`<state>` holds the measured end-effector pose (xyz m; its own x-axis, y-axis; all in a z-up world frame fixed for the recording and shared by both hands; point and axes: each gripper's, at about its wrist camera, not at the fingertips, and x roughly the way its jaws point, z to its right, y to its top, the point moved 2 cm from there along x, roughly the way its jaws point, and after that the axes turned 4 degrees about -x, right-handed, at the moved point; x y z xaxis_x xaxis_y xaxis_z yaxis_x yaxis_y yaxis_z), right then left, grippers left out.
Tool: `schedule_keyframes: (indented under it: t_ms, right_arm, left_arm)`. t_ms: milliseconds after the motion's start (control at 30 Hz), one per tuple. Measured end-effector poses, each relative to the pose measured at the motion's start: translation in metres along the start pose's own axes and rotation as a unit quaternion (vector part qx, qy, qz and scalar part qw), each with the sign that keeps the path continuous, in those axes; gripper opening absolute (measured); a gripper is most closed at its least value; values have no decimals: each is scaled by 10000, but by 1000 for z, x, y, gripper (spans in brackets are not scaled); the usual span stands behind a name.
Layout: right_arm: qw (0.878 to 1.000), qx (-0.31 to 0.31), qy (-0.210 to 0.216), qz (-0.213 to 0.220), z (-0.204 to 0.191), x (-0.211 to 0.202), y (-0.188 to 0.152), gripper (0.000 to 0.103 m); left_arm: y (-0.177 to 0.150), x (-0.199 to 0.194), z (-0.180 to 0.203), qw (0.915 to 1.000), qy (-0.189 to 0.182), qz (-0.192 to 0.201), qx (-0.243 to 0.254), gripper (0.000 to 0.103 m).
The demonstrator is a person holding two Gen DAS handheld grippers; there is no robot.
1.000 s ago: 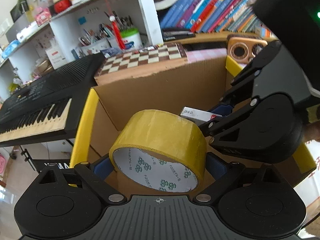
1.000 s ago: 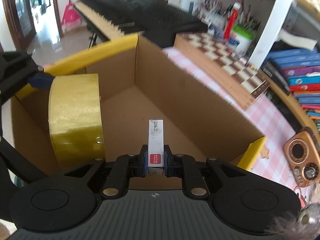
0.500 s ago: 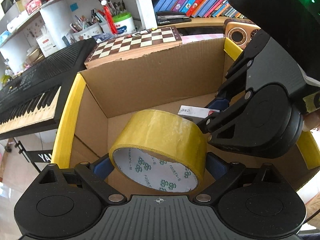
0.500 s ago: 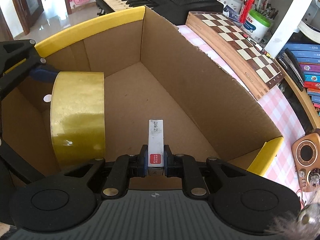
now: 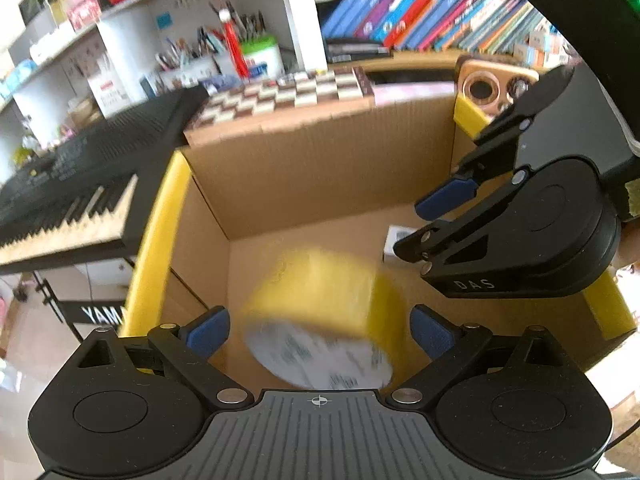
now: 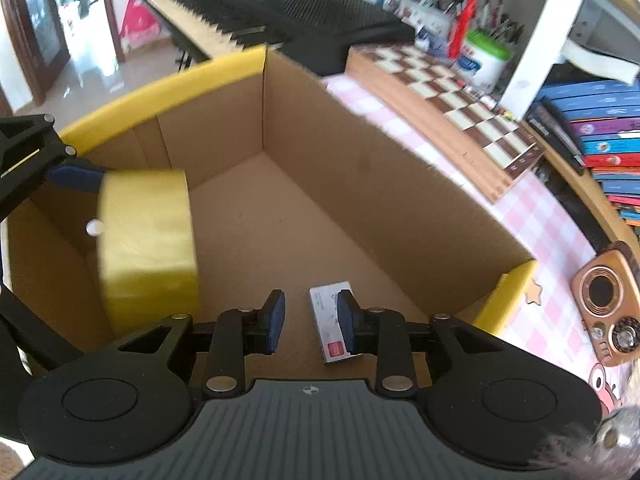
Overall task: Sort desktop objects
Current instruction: 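Lift both open tools out of the yellow box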
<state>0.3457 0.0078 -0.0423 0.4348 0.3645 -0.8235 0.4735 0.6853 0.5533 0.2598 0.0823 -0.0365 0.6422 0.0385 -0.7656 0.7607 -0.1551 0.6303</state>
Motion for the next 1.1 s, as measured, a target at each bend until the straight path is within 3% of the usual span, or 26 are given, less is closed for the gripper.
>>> schedule_keyframes:
  t_ms: [233,500,867,1100]
  right_arm:
    - [9952,651,-271,678,9,-37,0,31]
    - [9857,1095,-691,1083,2,-77,-16,31]
    - [9624,1821,-1171,1640,-25,-143,-61,36]
    - [9470,2081,-1550,1894,-56,-176,-97,46]
  left_arm:
    - [4,-35,-9,9975,84,637,-282,102]
    - [0,-72,-15,9916,159,1121,-628,102]
    - [-25,-125,-19,9824,151,1564,-1010,102]
    - [-55,-149,-14,9780,79,1634,-1295,102]
